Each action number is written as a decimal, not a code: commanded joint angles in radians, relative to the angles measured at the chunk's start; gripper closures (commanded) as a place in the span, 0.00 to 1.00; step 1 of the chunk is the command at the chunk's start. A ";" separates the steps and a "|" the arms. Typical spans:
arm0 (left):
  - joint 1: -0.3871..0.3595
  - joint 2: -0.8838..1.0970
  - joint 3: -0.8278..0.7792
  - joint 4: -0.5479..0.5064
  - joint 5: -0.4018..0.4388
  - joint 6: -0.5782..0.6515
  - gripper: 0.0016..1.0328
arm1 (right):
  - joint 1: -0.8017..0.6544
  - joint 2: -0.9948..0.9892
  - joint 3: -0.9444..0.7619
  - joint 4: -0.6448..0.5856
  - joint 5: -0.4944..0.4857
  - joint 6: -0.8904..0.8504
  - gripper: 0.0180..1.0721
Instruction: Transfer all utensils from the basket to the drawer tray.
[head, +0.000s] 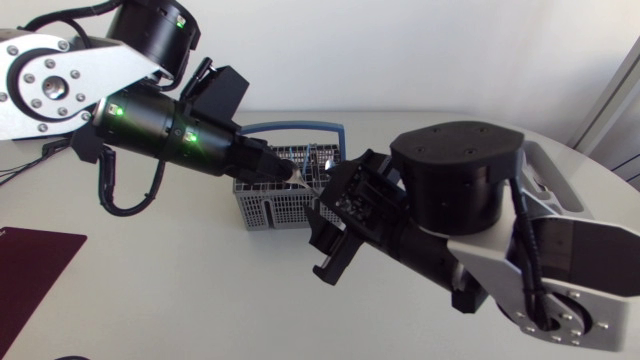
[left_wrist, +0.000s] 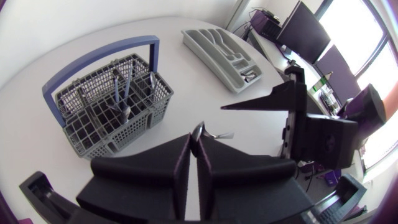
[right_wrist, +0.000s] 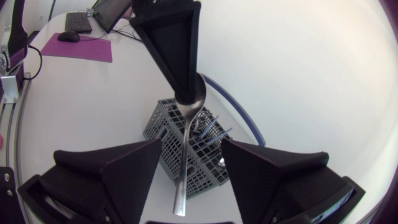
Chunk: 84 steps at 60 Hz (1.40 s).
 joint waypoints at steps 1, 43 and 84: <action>-0.017 0.016 0.047 -0.015 0.014 -0.044 0.97 | 0.005 0.025 -0.031 0.029 0.012 -0.036 0.51; -0.054 0.043 0.065 -0.041 0.046 -0.082 0.96 | 0.006 0.059 -0.036 0.081 0.052 -0.078 0.94; 0.087 0.016 0.224 0.111 0.037 -0.116 0.14 | -0.080 -0.119 -0.111 -0.134 -0.138 -0.048 0.94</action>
